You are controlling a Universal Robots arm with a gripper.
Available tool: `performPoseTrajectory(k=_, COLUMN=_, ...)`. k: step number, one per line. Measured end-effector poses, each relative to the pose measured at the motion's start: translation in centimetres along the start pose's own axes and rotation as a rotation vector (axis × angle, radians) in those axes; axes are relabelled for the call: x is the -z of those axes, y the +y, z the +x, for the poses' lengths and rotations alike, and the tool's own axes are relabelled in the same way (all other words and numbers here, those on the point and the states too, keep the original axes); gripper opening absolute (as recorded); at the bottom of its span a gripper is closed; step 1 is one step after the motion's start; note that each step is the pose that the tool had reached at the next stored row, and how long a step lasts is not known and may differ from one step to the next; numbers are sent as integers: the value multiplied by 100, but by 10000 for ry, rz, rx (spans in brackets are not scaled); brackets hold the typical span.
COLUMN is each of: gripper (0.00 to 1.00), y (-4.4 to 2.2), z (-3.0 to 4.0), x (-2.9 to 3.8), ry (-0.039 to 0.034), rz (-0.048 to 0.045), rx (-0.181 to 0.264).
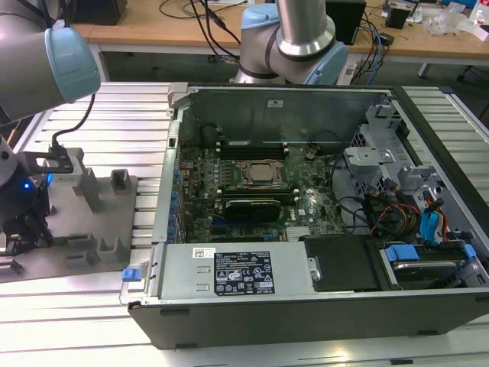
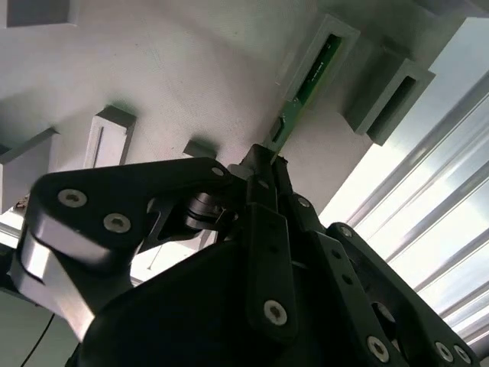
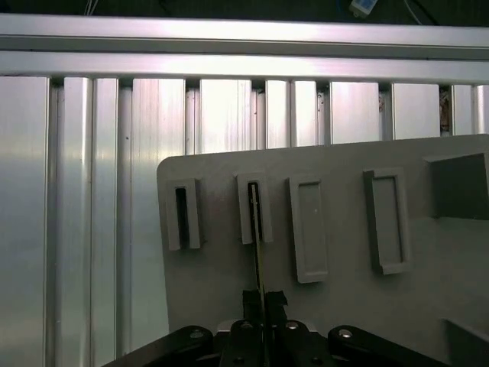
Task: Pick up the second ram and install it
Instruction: 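Pick up the second ram and move it above second insertion slot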
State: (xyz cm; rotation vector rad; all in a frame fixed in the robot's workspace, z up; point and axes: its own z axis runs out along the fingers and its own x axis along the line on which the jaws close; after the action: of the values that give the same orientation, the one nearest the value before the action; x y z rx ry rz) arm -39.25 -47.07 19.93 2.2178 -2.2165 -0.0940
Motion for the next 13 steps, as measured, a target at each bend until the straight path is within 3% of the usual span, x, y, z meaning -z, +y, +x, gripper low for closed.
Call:
performPoseTrajectory(k=3, gripper=14, y=0, z=-1, x=1, ry=-2, rz=3, rx=0)
performPoseTrajectory(k=13, gripper=14, y=9, z=-8, x=192, ry=-1, rz=1, rx=-1)
